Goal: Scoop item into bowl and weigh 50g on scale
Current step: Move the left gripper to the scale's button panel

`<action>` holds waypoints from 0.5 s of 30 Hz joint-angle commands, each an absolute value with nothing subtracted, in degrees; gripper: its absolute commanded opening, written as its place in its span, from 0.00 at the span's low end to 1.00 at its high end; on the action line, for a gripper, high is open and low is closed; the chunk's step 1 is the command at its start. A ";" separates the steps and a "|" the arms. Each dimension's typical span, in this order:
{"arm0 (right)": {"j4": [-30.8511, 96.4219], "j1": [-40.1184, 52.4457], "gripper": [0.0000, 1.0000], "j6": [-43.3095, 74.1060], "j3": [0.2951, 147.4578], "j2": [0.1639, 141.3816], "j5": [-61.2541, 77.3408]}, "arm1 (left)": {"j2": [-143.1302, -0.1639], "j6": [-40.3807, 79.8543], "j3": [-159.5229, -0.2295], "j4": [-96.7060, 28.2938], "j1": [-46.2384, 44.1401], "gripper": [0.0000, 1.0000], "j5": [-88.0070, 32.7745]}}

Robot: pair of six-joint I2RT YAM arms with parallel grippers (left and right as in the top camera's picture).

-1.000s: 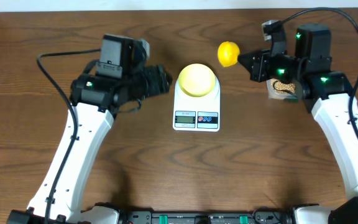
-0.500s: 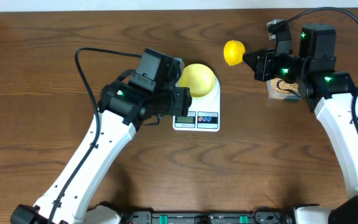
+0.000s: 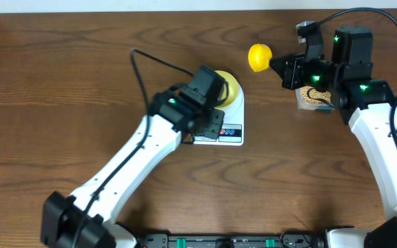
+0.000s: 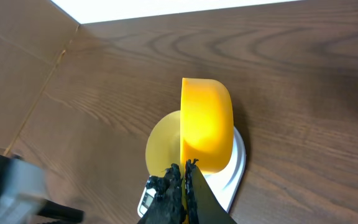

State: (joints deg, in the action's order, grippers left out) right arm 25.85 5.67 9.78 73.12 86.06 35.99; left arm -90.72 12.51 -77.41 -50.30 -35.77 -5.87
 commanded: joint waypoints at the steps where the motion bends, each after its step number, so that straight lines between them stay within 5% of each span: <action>1: 25.50 5.28 0.01 8.69 74.22 84.97 35.90 | -94.30 8.95 -76.90 -49.25 -38.02 0.40 -1.43; 15: 25.50 5.28 0.01 8.69 74.22 84.97 34.37 | -104.16 4.32 -76.90 -39.48 -39.35 0.41 2.17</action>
